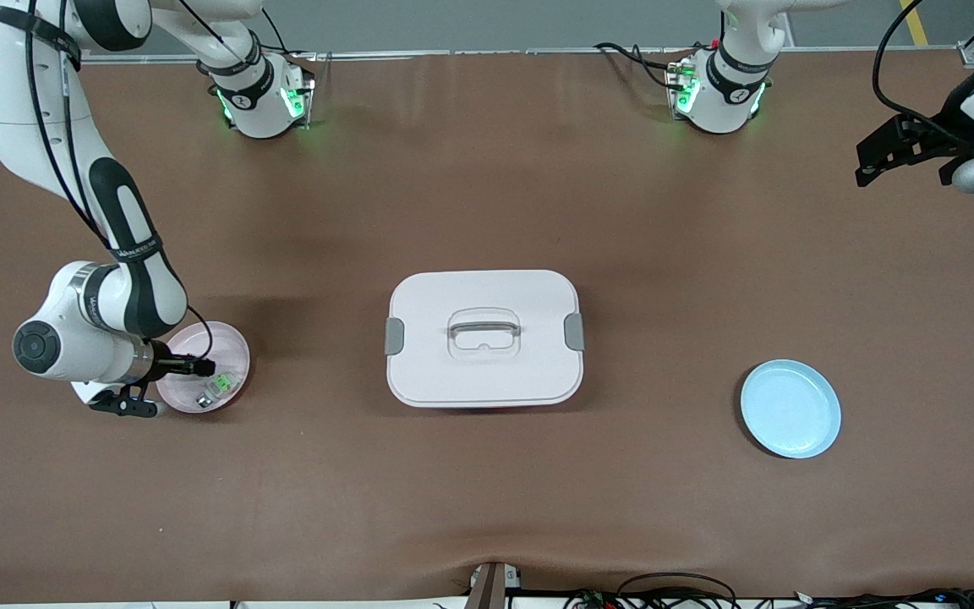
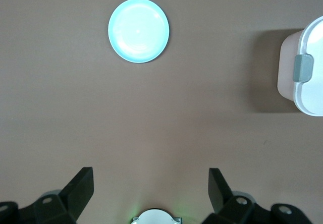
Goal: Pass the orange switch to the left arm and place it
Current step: 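Lower the right gripper onto the black-orange switch on the pink plate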
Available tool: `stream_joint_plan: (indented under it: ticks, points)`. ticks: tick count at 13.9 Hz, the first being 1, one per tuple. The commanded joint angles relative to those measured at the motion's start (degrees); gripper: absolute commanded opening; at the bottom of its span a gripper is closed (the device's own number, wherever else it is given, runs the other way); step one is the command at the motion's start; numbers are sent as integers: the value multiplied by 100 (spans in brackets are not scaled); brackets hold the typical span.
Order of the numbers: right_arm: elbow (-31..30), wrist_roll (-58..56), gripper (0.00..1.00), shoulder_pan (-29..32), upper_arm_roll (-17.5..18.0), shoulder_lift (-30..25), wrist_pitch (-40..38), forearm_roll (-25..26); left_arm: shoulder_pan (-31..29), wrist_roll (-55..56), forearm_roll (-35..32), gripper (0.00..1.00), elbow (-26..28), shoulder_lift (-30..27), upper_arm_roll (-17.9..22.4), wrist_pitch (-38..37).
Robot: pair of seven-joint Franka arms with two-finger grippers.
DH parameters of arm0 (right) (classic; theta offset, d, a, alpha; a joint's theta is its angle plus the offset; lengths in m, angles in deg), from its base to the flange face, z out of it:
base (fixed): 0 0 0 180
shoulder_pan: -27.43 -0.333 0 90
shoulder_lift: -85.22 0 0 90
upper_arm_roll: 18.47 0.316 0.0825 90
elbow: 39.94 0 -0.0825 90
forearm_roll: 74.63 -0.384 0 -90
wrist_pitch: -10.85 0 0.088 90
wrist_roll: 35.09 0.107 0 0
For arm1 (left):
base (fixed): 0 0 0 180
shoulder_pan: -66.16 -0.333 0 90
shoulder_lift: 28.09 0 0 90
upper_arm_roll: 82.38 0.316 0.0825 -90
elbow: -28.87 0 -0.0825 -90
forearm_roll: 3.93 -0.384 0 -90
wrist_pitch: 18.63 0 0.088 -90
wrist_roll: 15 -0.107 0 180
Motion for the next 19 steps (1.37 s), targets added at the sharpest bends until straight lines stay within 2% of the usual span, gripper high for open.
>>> stream_joint_plan:
  ticks: [1,2,5,6,10,15,19]
  points:
    - [-57,-54,100,28,22,-45,30,72,-23,39,-106,100,18,-38,-48,-24]
    - [-57,-45,83,28,22,-54,13,72,-14,30,-106,100,18,-38,-48,-41]
    - [-48,-27,6,28,31,-54,-40,72,-23,-23,-106,100,9,-20,-30,-42]
    - [-48,8,0,37,31,-54,-40,72,-23,-23,-106,100,9,-20,-30,-42]
    - [-5,78,0,63,31,-89,-110,2,-23,-40,-106,100,9,-12,-30,-50]
    - [592,762,0,-33,49,-168,-1295,-16,-23,-41,-106,100,-26,-3,-21,-112]
    - [752,1692,0,-174,198,-387,-1762,-129,-6,12,-106,100,-17,32,-30,-112]
